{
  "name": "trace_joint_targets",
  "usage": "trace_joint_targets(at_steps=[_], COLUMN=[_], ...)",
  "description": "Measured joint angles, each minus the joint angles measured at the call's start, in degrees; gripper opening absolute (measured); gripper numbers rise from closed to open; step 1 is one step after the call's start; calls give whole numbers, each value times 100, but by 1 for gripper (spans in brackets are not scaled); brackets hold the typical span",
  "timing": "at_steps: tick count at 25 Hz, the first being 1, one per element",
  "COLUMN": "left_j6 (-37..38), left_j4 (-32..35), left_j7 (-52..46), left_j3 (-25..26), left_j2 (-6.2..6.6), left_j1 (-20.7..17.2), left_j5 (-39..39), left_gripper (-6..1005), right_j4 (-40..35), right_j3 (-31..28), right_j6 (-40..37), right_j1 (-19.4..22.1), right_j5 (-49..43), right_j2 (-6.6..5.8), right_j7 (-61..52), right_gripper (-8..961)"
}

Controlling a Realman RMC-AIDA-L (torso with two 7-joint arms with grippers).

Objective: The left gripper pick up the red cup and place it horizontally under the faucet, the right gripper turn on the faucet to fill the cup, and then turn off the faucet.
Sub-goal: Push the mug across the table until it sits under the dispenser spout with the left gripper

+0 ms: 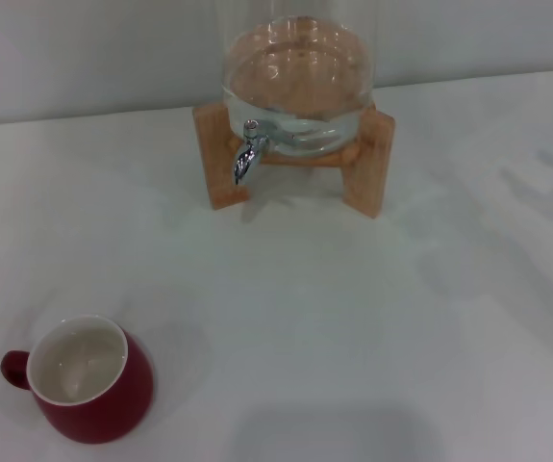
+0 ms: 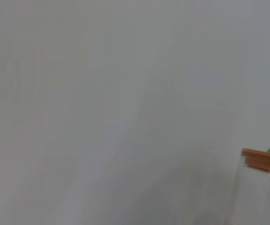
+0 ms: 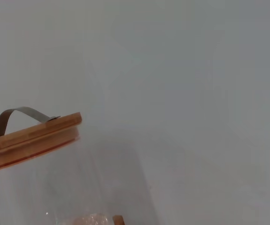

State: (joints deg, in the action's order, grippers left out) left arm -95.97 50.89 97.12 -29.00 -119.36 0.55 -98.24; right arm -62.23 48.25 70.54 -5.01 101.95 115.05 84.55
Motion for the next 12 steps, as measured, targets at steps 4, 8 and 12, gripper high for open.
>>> trace_joint_targets(at_steps=[4,8,12], left_j6=[-1,-123,-378], left_j4=[0,-6,-381], left_j7=[10,463,1391], left_j3=[0,-23,-48], left_j2=[0,-15,-41], left_j1=[-9,-48,-121], left_j5=[1,23,16], left_gripper=[823,823,822], right_j4=[0,0,0], right_j3=[0,0,0], right_j6=[3,11,2], right_j1=[0,0,-3], right_j5=[0,0,0], right_j2=[0,0,0], right_j7=[0,0,0], right_gripper=[781,781,781])
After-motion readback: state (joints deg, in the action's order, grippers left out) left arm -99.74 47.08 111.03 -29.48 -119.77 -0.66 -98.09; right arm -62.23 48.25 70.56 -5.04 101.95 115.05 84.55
